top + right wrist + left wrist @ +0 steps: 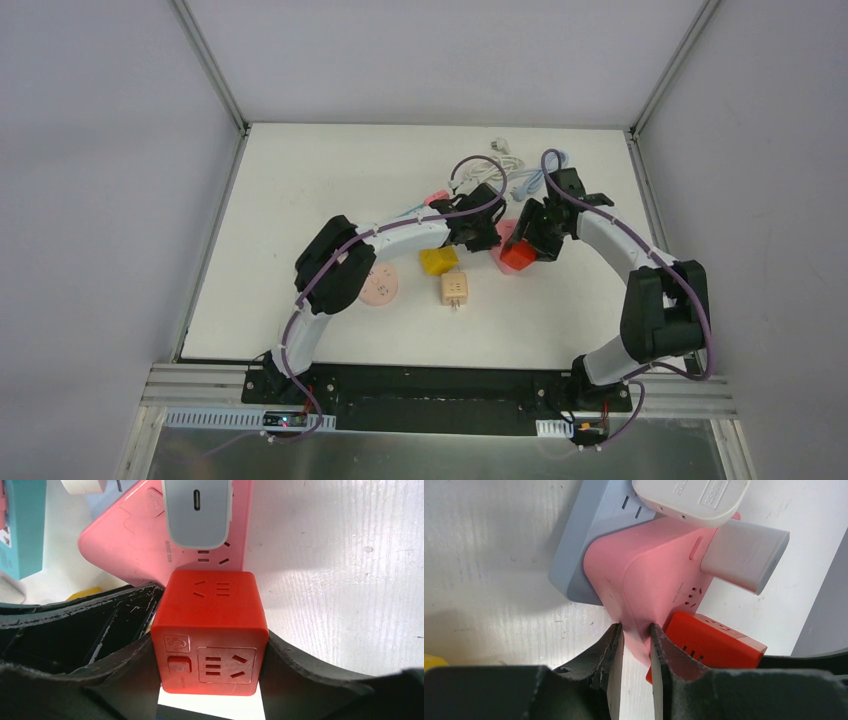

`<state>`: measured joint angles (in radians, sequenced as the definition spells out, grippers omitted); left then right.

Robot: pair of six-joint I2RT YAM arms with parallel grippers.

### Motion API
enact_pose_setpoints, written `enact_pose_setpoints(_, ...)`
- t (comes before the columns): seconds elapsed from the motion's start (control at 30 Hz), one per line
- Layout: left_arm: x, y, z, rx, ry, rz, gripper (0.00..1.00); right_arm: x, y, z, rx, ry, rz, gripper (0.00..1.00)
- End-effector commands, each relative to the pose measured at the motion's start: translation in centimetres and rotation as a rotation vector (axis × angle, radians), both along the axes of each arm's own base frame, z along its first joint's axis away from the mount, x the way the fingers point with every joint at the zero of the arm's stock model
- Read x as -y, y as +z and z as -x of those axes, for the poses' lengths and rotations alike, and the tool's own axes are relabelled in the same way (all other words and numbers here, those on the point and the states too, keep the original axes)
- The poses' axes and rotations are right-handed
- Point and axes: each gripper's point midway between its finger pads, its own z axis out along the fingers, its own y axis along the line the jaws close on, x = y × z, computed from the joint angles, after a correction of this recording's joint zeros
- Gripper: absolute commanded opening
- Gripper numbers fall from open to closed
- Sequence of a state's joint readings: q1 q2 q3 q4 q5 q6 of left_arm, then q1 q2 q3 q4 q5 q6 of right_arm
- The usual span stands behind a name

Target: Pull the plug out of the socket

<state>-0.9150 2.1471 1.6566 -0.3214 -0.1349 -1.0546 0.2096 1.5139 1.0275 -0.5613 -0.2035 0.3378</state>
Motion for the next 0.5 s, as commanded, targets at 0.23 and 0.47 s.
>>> enact_pose_setpoints(0.23,-5.5,-7.5,2.7,-0.131,-0.009,-0.28,0.22,-2.0,4.4,-1.2,0.186,0.077,-0.151,0.0)
enact_pose_setpoints(0.47,-5.6,-7.5,2.7,-0.14,0.004,-0.274,0.22,-3.3,6.9,-0.3,0.319,0.19,-0.361,0.0)
